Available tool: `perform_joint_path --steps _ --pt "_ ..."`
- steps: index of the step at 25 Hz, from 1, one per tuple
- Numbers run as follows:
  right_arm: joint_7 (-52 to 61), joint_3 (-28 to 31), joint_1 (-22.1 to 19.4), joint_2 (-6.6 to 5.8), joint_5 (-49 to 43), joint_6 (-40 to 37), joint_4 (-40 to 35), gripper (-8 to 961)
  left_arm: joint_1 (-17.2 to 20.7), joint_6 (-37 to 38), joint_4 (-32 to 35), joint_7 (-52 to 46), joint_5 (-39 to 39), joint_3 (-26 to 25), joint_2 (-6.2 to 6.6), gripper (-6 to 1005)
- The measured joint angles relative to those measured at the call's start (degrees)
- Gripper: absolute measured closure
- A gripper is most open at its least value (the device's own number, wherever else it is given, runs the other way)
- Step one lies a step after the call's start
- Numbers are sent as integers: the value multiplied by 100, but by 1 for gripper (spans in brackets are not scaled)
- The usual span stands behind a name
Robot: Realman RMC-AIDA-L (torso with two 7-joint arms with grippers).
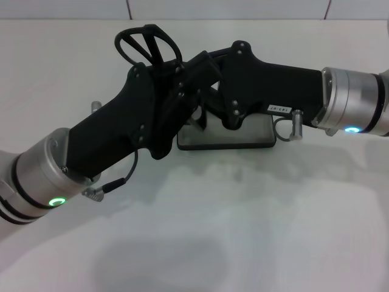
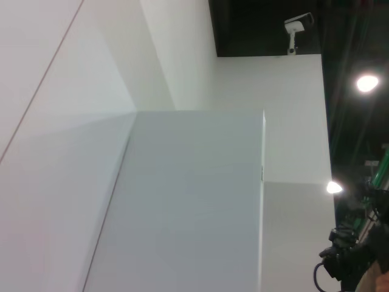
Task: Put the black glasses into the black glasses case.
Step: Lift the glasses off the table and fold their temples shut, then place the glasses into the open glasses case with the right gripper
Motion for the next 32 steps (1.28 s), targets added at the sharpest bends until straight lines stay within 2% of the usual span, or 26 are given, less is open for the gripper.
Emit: perform_joint_path --steps 4,5,6,10,11,14,16,17,18,22,23,26,31,32 --pt "4 40 -69 -21 5 106 -24 871 53 138 59 -7 75 24 58 953" --pt "13 44 -91 -39 4 131 -39 871 131 251 114 -66 181 30 167 953" --pt "45 46 -120 -77 -15 173 -85 871 131 251 114 -66 181 30 167 953" --pt "432 55 -220 -277 -414 365 -499 869 484 305 673 -323 848 29 571 953" --pt "710 53 -287 -354 -762 524 -820 869 589 311 880 -403 1097 31 689 953" --pt "1785 56 -503 -556 -2040 1102 -1981 868 868 323 1434 -640 1652 30 926 953" --pt "2750 75 -638 -606 -3251 1468 -2930 867 1001 325 1620 -711 1787 9 987 953" --pt "3291 116 -695 -593 -4020 1590 -3424 867 1038 324 1632 -714 1796 -22 994 953" --pt "3916 173 -734 -493 -5005 1649 -3952 866 1068 324 1626 -708 1797 -61 989 953" --pt "5453 249 -742 -52 -7844 1481 -5079 865 1008 315 1434 -665 1809 -205 918 953" --pt "5691 92 -725 -17 -8360 1502 -5254 864 981 314 1390 -660 1812 -210 903 953" --pt "6204 -305 -633 -21 -9211 1652 -5531 863 953 313 1293 -637 1809 -212 884 953" --pt "6552 -677 -615 0 -9711 1908 -5720 862 961 313 1246 -611 1821 -212 875 953" --pt "6598 -870 -609 2 -9844 2187 -5675 861 967 314 1246 -611 1824 -212 874 953"
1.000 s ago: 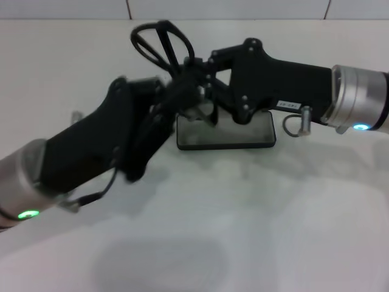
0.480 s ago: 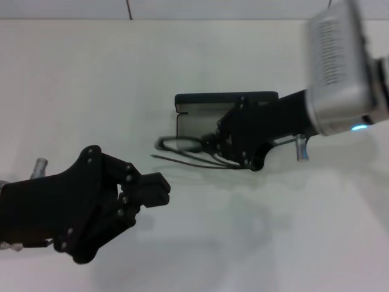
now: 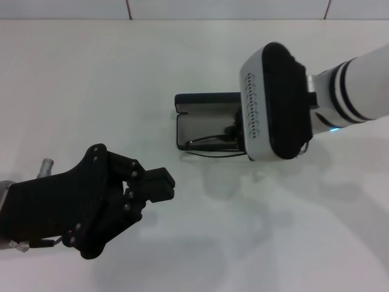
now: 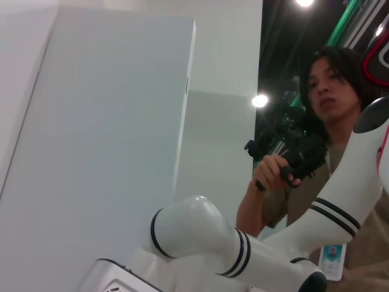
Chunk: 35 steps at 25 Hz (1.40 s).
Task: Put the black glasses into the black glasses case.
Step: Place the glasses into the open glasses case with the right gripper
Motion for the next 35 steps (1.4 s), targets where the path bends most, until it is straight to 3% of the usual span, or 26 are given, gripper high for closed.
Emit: perform_joint_path --steps 13,35 --pt "-56 -731 -124 4 -440 1946 681 857 14 0 -46 11 0 0 -44 953" --pt "-14 -1091 -130 7 -576 2878 1236 849 -9 -17 -63 22 -35 0 -82 953"
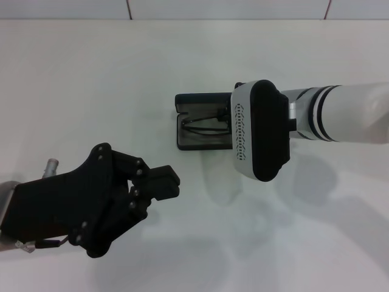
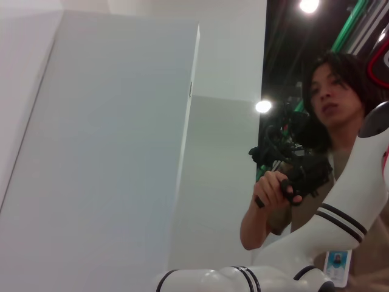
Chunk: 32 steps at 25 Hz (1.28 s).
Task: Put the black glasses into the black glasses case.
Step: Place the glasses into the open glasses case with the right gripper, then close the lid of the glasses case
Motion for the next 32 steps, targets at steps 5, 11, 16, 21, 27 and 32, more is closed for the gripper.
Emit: perform_joint_path --steps 5,11,16,21,27,32 --pt "14 -4 -7 0 2 4 0 847 12 0 0 0 0 0 -15 953" --pt "268 11 -11 0 -1 0 -17 845 38 0 0 0 0 0 -36 952" --pt "344 31 -17 0 -29 -30 -36 843 50 0 0 0 11 0 -44 952" --pt "349 42 -95 0 -33 -36 -84 843 50 0 0 0 25 0 -61 952" --pt "357 59 -336 0 -18 -53 -375 833 47 1 -2 18 16 0 -60 952" --pt "356 335 -920 -8 402 -166 -1083 814 47 2 -65 113 4 -233 -59 952"
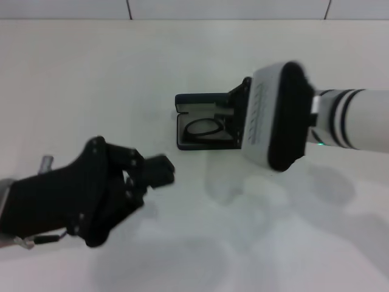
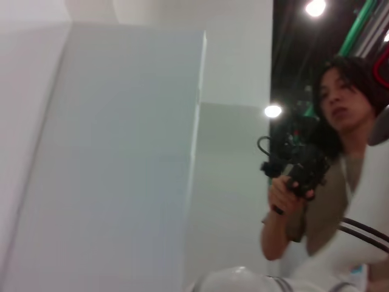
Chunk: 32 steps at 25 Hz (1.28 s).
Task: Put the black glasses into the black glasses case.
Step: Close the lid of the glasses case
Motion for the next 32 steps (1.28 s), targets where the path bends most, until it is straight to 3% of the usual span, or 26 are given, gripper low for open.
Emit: perform_joint_path --steps 4,10,14,17,20,26,32 --pt "-139 688 -472 -41 1111 -522 -667 814 45 2 -6 -44 0 -372 0 952" --pt "-1289 2163 -1206 -33 3511 -2278 -1185 814 -55 -5 -6 -314 73 -1176 78 952" --pt "-2266 3203 -1670 -36 4306 -3558 -1072 814 -591 -326 47 -834 439 -1906 247 937" --pt "-2810 3935 -1954 -35 4375 -4256 -667 814 -1140 -1046 297 -1239 925 -2265 359 916" --pt "-3186 4585 -2064 -47 4523 -4837 -24 815 -1602 -1999 598 -1559 1558 -2401 386 894" --pt "-3958 5582 -2118 -60 5234 -5784 1333 815 -2593 -3712 759 -2425 3481 -2411 241 810" --pt "-4312 5998 -2088 -59 5480 -6045 1993 815 -2997 -4672 798 -2984 4761 -2414 -38 787"
